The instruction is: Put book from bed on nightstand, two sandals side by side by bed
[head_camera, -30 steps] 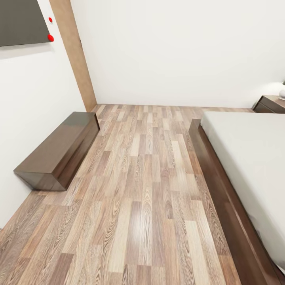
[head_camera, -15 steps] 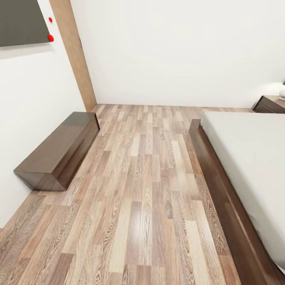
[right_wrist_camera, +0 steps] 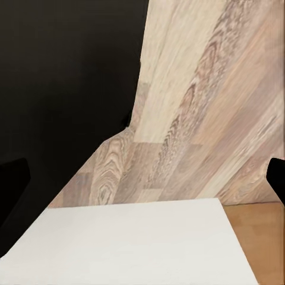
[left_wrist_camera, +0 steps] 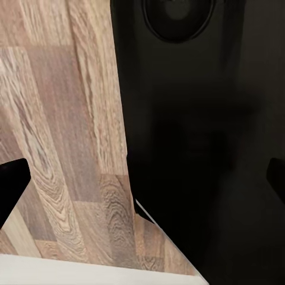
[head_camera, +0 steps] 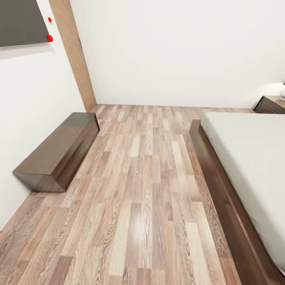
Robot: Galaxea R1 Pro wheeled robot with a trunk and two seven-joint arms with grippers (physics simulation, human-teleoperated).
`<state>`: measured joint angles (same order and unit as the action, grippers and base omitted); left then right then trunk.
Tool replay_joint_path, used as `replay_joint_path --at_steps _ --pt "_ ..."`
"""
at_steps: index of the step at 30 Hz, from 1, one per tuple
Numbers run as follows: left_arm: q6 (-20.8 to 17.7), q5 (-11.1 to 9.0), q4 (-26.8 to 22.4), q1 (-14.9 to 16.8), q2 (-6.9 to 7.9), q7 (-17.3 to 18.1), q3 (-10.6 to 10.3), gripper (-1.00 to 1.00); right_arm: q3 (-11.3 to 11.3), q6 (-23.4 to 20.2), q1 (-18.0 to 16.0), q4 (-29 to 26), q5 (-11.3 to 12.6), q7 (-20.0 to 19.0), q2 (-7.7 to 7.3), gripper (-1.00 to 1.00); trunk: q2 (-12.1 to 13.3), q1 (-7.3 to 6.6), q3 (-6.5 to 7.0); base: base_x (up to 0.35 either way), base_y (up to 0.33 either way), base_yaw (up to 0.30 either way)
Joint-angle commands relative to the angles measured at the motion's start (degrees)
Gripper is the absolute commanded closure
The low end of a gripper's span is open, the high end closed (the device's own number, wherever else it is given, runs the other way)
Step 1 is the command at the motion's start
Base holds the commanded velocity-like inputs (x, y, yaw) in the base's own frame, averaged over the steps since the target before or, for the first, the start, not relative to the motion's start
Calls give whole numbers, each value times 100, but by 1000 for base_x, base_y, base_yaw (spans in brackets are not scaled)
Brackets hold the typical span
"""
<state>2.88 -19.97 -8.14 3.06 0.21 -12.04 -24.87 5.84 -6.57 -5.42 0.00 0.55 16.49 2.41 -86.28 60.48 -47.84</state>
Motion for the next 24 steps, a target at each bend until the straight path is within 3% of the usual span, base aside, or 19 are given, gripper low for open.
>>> replay_joint_path --at_steps 1,12,24 --pt "16 -54 -1 1 3 -20 -50 -100 47 -36 -3 12 5 20 -8 -100 -1 1 -4 140 0 0" --pt "17 -52 2 1 5 -10 -54 -100 49 -37 -3 74 7 21 -36 -100 -1 1 -4 187 0 0" --pt "16 -45 2 1 5 224 -84 -100 49 -37 -3 86 7 21 -43 -100 -1 1 -4 219 0 0"
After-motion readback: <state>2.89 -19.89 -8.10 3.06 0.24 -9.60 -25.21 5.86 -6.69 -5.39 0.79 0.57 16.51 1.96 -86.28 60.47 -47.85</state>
